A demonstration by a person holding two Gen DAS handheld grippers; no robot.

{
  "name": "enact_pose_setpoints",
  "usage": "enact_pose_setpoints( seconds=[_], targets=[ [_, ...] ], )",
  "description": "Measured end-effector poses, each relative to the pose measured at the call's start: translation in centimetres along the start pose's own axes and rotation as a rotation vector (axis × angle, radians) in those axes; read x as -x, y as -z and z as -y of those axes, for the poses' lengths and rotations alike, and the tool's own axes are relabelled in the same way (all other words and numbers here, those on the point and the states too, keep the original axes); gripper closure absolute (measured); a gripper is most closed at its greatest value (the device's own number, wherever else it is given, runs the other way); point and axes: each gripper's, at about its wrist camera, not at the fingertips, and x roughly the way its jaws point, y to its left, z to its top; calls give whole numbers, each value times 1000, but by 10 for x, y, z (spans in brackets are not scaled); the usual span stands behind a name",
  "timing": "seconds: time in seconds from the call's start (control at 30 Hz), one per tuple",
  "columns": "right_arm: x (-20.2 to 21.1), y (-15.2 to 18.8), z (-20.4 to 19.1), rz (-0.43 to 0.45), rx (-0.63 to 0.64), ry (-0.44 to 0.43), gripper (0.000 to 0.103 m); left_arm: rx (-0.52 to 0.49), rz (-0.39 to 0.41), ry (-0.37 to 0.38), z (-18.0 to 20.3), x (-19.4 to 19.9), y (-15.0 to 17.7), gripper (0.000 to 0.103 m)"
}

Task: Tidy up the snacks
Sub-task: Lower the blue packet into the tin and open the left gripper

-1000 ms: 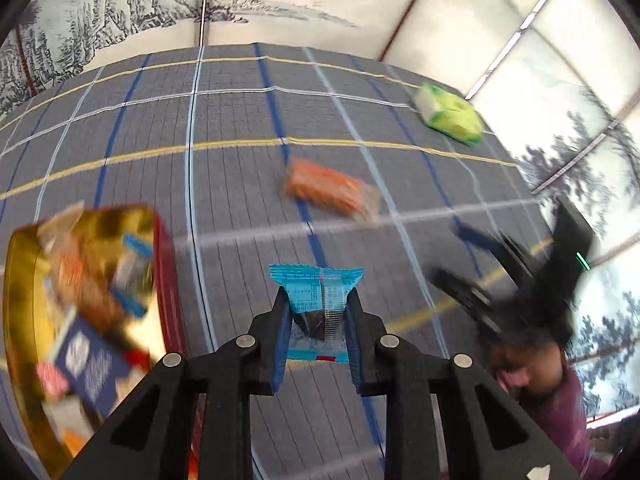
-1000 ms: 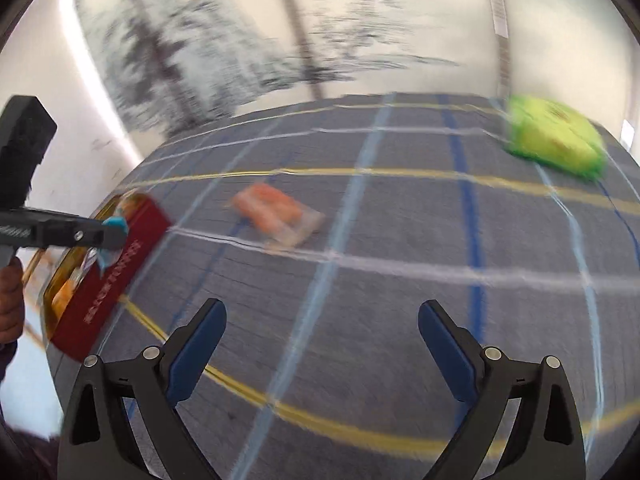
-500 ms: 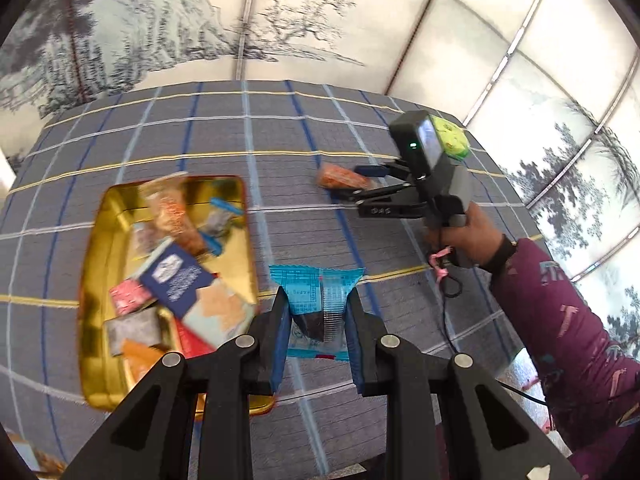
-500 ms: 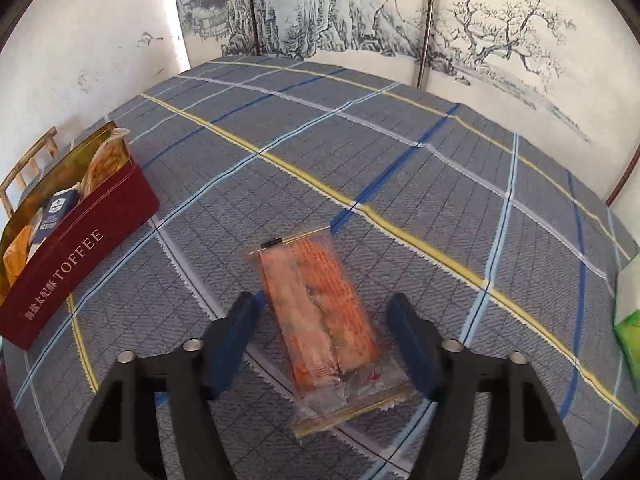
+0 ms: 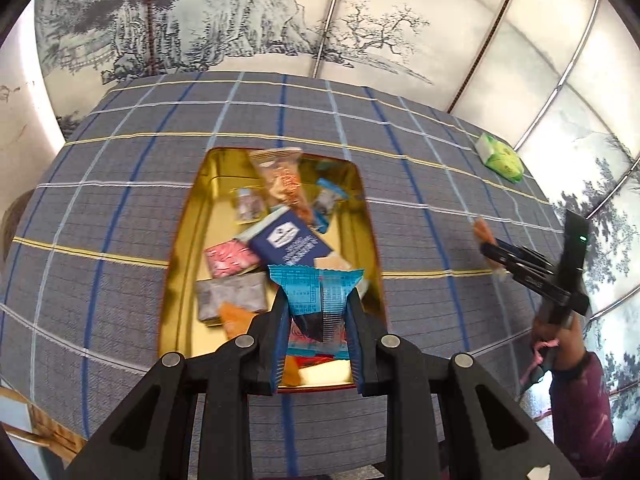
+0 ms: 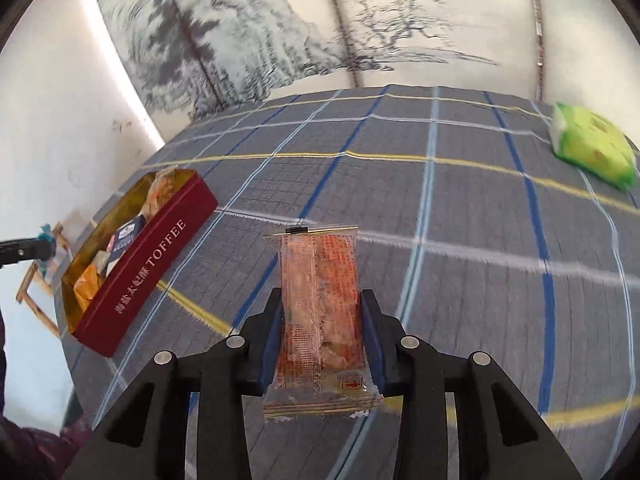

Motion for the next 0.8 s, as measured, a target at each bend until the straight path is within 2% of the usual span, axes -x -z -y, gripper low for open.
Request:
enact_pose_setpoints(
  seconds=[0.1, 0.17, 0.3, 0.63, 0.73, 0.8],
  targets=[
    [3, 9, -2, 5, -28, 10, 65, -6, 15, -33, -10, 1, 1, 80],
    [6, 16, -4, 3, -35, 21, 65, -12, 21, -28, -15, 0, -1, 80],
    [6, 25, -6, -1, -48, 32, 65, -69, 47, -65, -19, -4, -10, 80],
    [3, 25, -6, -13, -58, 48, 65, -162, 69, -115, -36, -42, -44, 80],
    [3, 25, -6, -17, -59, 50, 65, -149, 61, -141, -44, -51, -52, 80],
    [3, 25, -6, -17, -59, 48, 65, -122, 68, -122, -50, -49, -54, 80]
  ],
)
